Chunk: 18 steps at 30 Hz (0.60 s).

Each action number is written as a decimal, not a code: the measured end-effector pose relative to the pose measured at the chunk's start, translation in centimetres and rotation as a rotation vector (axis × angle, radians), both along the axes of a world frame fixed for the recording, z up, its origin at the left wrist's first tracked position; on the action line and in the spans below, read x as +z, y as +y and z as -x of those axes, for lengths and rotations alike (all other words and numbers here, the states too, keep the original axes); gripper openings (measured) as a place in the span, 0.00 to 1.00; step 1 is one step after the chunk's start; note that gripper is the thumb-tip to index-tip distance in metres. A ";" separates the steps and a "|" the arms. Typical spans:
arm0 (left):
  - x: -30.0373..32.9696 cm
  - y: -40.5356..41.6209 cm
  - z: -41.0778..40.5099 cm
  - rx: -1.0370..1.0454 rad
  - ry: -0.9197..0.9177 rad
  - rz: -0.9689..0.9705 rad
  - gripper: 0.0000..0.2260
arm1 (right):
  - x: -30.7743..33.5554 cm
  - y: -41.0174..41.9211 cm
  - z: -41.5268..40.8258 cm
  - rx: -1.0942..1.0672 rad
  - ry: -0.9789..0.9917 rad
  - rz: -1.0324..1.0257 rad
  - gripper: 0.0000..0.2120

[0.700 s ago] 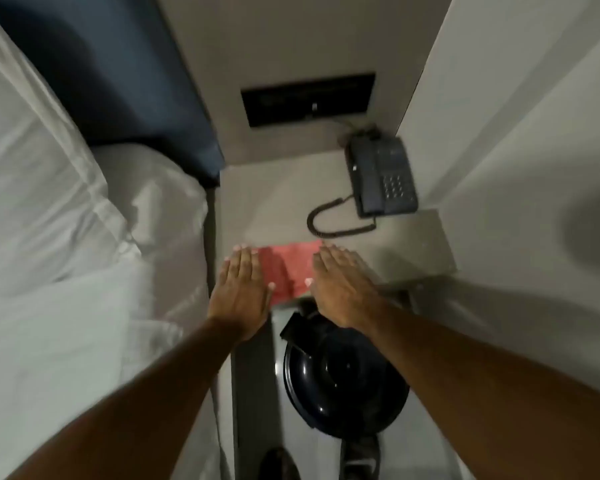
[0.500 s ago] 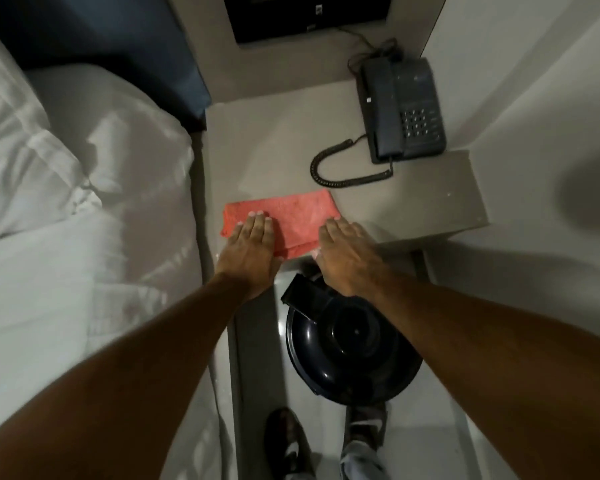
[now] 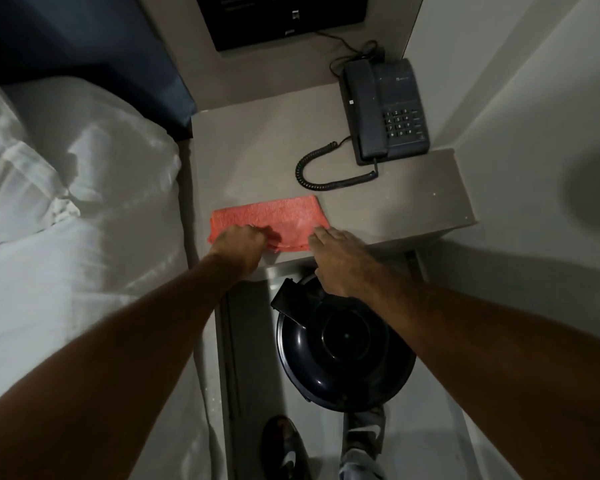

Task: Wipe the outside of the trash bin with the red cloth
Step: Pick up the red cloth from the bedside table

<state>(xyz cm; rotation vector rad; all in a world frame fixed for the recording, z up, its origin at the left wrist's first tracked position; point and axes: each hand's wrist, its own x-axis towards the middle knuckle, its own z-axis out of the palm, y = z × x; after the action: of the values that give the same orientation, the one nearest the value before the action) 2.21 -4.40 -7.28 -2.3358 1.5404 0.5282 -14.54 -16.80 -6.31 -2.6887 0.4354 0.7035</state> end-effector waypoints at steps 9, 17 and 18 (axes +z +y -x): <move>10.3 2.6 8.5 -0.272 -0.010 0.160 0.07 | 3.6 3.4 5.7 -0.139 -0.327 -0.043 0.54; 12.6 11.6 19.8 -0.361 0.431 0.132 0.12 | 4.2 18.2 21.9 -0.636 -0.568 -0.311 0.27; 11.5 12.4 20.9 -0.351 0.461 0.121 0.14 | 3.5 19.9 23.7 -0.736 -0.559 -0.383 0.26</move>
<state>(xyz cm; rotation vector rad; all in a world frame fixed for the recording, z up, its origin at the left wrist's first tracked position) -18.66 8.01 4.27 -2.0412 2.1857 0.9495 -38.22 3.12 -2.82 -2.0063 0.9360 -0.1629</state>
